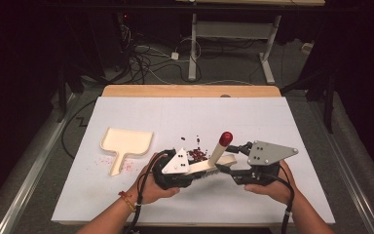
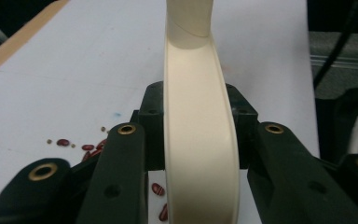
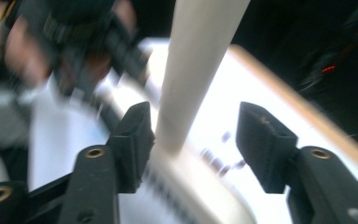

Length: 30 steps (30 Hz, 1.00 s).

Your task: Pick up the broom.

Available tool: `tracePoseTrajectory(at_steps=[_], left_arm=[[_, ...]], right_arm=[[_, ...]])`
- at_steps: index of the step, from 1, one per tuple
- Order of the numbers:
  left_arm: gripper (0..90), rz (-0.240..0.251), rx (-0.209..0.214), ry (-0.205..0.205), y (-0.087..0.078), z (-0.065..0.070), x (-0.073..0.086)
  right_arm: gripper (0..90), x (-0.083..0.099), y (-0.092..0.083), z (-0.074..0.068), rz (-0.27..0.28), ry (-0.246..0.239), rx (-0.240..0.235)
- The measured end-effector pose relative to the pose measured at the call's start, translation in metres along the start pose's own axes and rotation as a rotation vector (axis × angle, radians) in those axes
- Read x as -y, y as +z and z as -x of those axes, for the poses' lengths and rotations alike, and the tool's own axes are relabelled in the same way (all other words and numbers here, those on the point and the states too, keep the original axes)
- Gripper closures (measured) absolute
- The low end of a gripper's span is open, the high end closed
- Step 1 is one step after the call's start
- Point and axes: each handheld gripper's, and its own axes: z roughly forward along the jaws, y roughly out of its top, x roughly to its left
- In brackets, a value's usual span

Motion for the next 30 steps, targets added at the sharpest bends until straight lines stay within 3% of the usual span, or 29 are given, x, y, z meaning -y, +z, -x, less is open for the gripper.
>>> tracePoseTrajectory(at_steps=[1,2,3,5,6,9,10,11,12,16,18,19,22,25,27,29,30], left_arm=[[66.0,0.001,0.017,0.002,-0.002,0.0,0.001],[66.0,0.003,0.037,0.004,-0.003,0.001,0.003],[66.0,0.001,0.054,0.007,-0.003,0.002,0.004],[65.9,-0.005,0.095,0.03,-0.002,0.003,0.005],[65.9,-0.003,0.119,0.037,-0.002,0.004,0.006],[65.9,-0.009,0.161,0.05,0.001,0.005,0.007],[65.9,-0.01,0.175,0.052,0.002,0.005,0.007],[65.8,-0.009,0.189,0.051,0.003,0.005,0.008],[65.8,-0.011,0.192,0.052,0.004,0.005,0.008],[63.8,-0.028,0.206,0.052,0.006,0.004,0.011],[58.9,-0.025,0.182,0.043,0.005,0.002,0.012],[58.9,-0.021,0.175,0.034,0.005,0.001,0.012],[44.9,-0.027,0.104,0.033,-0.001,0.0,0.013],[28.5,-0.021,-0.03,0.014,-0.013,-0.002,0.018],[25.7,-0.027,-0.129,0.006,-0.023,-0.003,0.027],[19.7,-0.02,-0.207,-0.038,-0.036,-0.006,0.04],[19.7,-0.028,-0.247,-0.054,-0.043,-0.008,0.047]], right_arm=[[43.4,0.004,0.0,-0.001,-0.025,-0.02,-0.036],[38.2,0.011,0.004,-0.005,-0.103,-0.062,-0.067],[38.2,0.011,0.004,-0.005,-0.103,-0.062,-0.067],[37.6,0.018,0.015,-0.01,-0.197,-0.115,-0.076],[37.6,0.02,0.02,-0.011,-0.216,-0.118,-0.088],[43.7,0.024,0.03,-0.011,-0.229,-0.121,-0.165],[43.7,0.024,0.03,-0.011,-0.229,-0.121,-0.165],[50.8,0.027,0.034,-0.013,-0.216,-0.11,-0.223],[56.0,0.028,0.036,-0.013,-0.223,-0.106,-0.248],[62.5,0.032,0.043,-0.014,-0.229,-0.125,-0.288],[65.6,0.032,0.043,-0.015,-0.231,-0.09,-0.293],[65.6,0.032,0.043,-0.015,-0.231,-0.09,-0.293],[67.1,0.03,0.042,-0.011,-0.226,-0.096,-0.271],[67.1,0.031,0.037,-0.004,-0.221,-0.052,-0.216],[67.0,0.031,0.034,-0.001,-0.214,-0.024,-0.193],[67.1,0.031,0.024,0.012,-0.183,0.035,-0.124],[67.1,0.031,0.024,0.012,-0.183,0.035,-0.124]])
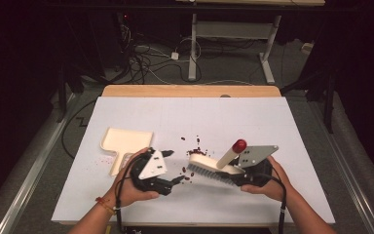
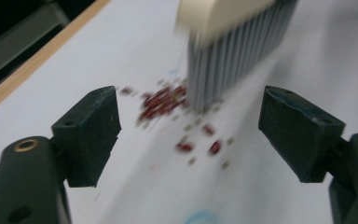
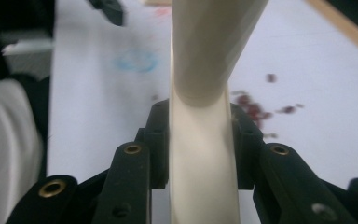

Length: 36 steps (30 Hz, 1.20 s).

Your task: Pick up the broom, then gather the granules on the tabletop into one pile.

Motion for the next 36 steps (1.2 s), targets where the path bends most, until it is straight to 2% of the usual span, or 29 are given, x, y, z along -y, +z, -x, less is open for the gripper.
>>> tracePoseTrajectory(at_steps=[1,2,4,5,6,9,12,13,14,16,17,20,23,28,31,32,33,36], left_arm=[[18.3,-0.004,-0.042,-0.018,-0.006,-0.003,0.008],[17.4,-0.01,-0.076,-0.041,-0.012,-0.006,0.017],[17.4,-0.031,-0.127,-0.078,-0.025,-0.013,0.033],[17.4,-0.044,-0.15,-0.093,-0.03,-0.015,0.041],[17.4,-0.059,-0.168,-0.113,-0.035,-0.018,0.051],[17.5,-0.097,-0.211,-0.13,-0.043,-0.019,0.069],[17.4,-0.129,-0.241,-0.145,-0.044,-0.018,0.085],[18.9,-0.134,-0.239,-0.149,-0.044,-0.018,0.088],[18.9,-0.138,-0.243,-0.152,-0.042,-0.018,0.091],[20.2,-0.169,-0.261,-0.126,-0.039,-0.017,0.095],[20.1,-0.17,-0.264,-0.119,-0.038,-0.018,0.096],[18.7,-0.132,-0.254,-0.173,-0.039,-0.022,0.097],[18.7,-0.117,-0.258,-0.175,-0.042,-0.022,0.099],[18.7,-0.119,-0.269,-0.171,-0.045,-0.021,0.101],[18.7,-0.113,-0.277,-0.16,-0.045,-0.022,0.1],[18.7,-0.114,-0.279,-0.156,-0.044,-0.022,0.1],[18.7,-0.115,-0.278,-0.152,-0.044,-0.021,0.099],[18.7,-0.13,-0.263,-0.158,-0.042,-0.019,0.099]], right_arm=[[67.1,0.001,-0.008,0.008,0.023,0.032,0.064],[67.1,0.002,-0.012,0.012,0.028,0.041,0.096],[67.1,0.003,-0.018,0.018,0.034,0.066,0.153],[67.1,0.003,-0.018,0.018,0.034,0.066,0.153],[67.1,0.004,-0.021,0.021,0.033,0.076,0.183],[67.1,0.009,-0.025,0.033,0.015,0.1,0.269],[67.1,0.01,-0.024,0.039,-0.004,0.097,0.309],[67.2,0.012,-0.022,0.042,0.009,0.08,0.354],[67.2,0.012,-0.022,0.042,0.009,0.08,0.354],[67.2,0.012,-0.018,0.046,0.023,0.067,0.376],[67.2,0.012,-0.016,0.047,0.024,0.066,0.378],[67.2,0.013,-0.005,0.053,0.012,0.093,0.388],[67.2,0.013,0.0,0.058,0.006,0.101,0.395],[67.2,0.013,0.009,0.065,-0.01,0.103,0.404],[67.2,0.009,0.016,0.076,-0.01,0.092,0.421],[67.2,0.007,0.022,0.083,-0.012,0.086,0.433],[67.2,0.007,0.022,0.083,-0.012,0.086,0.433],[67.2,0.002,0.034,0.097,-0.023,0.083,0.439]])
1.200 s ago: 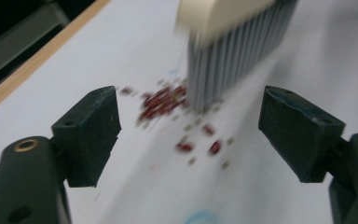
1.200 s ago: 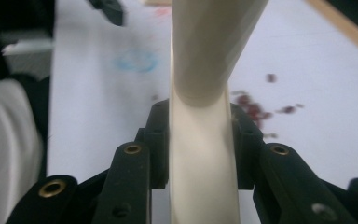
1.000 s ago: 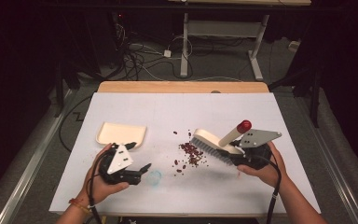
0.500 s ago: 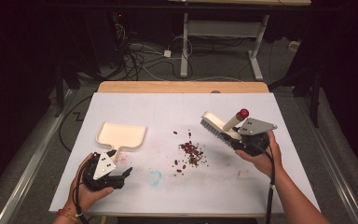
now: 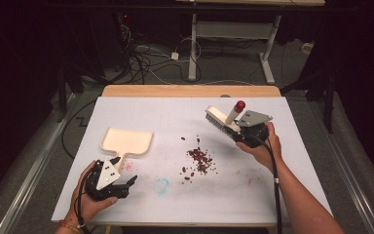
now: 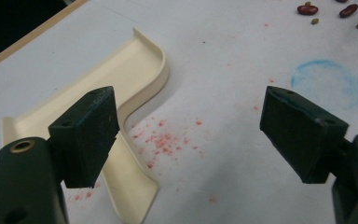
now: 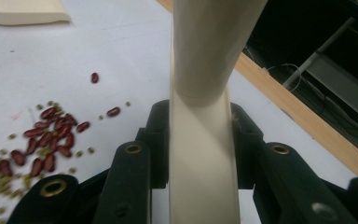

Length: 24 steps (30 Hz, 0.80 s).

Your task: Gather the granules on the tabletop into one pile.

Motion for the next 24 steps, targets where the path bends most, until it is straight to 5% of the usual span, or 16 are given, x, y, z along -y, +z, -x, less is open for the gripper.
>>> tracePoseTrajectory(at_steps=[11,18,24], left_arm=[[17.6,-0.022,-0.007,-0.006,0.004,-0.001,-0.001],[17.6,-0.039,0.011,0.006,0.007,0.001,0.0],[17.6,-0.046,0.014,0.008,0.007,0.001,0.001]], right_arm=[[67.2,-0.018,0.058,0.002,-0.049,-0.075,-0.001],[67.2,-0.03,0.093,-0.023,-0.059,-0.142,-0.034],[67.2,-0.034,0.1,-0.044,-0.07,-0.206,-0.08]])
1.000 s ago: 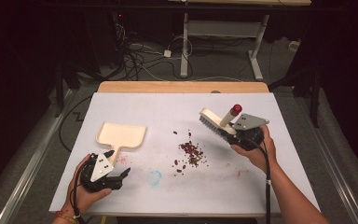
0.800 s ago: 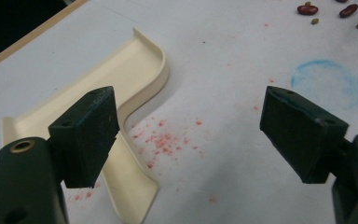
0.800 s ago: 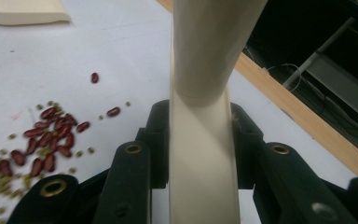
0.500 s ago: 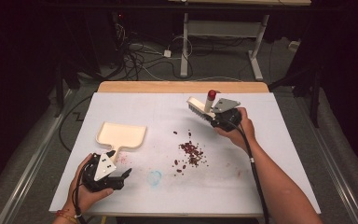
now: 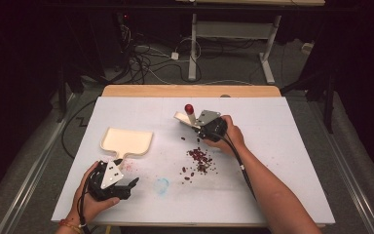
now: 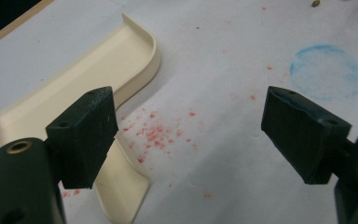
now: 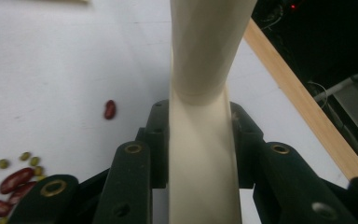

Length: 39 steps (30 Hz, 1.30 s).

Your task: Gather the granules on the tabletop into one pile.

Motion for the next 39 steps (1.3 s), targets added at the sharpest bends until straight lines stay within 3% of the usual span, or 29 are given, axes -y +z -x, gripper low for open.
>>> tracePoseTrajectory(at_steps=[8,18,26,31,34,39], left_arm=[[17.7,-0.008,0.008,0.004,0.001,0.002,0.0],[17.7,-0.02,0.018,0.016,0.002,0.004,-0.001],[17.7,-0.027,0.021,0.02,0.003,0.005,-0.002],[17.6,-0.029,0.014,0.024,0.002,0.006,-0.003],[17.6,-0.031,0.009,0.025,0.002,0.006,-0.003],[17.6,-0.036,0.007,0.027,0.001,0.006,-0.003]], right_arm=[[66.6,0.003,-0.01,-0.024,0.03,-0.123,-0.106],[66.6,0.024,-0.039,-0.037,0.119,-0.165,-0.205],[66.7,0.037,-0.063,-0.043,0.149,-0.191,-0.274],[66.8,0.039,-0.076,-0.049,0.134,-0.203,-0.284],[67.0,0.035,-0.08,-0.053,0.112,-0.236,-0.251],[67.2,0.034,-0.084,-0.049,0.124,-0.224,-0.2]])
